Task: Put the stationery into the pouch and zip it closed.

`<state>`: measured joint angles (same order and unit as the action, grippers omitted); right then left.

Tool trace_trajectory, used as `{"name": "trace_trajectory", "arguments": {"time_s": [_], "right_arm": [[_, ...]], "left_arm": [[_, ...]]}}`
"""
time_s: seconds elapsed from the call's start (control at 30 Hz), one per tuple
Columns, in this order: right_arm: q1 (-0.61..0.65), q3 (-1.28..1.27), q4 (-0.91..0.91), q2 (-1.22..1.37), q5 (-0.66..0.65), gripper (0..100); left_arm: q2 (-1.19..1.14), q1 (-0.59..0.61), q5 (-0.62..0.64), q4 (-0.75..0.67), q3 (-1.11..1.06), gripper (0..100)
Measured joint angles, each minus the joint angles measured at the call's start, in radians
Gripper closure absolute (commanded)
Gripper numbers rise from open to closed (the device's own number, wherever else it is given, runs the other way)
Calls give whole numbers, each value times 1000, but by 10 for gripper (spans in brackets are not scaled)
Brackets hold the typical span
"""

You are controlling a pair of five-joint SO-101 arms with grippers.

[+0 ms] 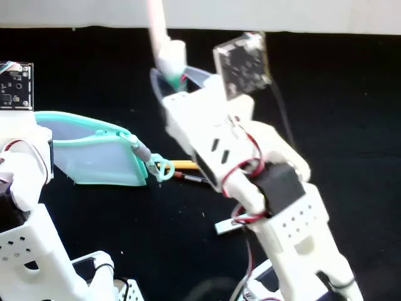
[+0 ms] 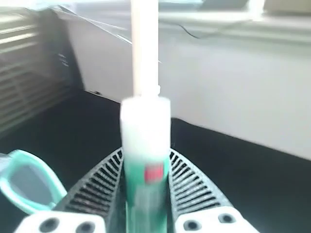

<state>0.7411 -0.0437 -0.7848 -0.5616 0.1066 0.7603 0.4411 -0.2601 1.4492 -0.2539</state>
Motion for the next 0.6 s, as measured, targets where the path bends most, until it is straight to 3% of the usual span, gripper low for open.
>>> {"name": "trace_trajectory", "arguments": {"time_s": [0.27,0.6], "right_arm": [[183,278,3,281,0,990],[292,316,3,377,0,990]], "left_arm": [[2,-9,0,3,0,993],[2,-9,0,3,0,993]]}}
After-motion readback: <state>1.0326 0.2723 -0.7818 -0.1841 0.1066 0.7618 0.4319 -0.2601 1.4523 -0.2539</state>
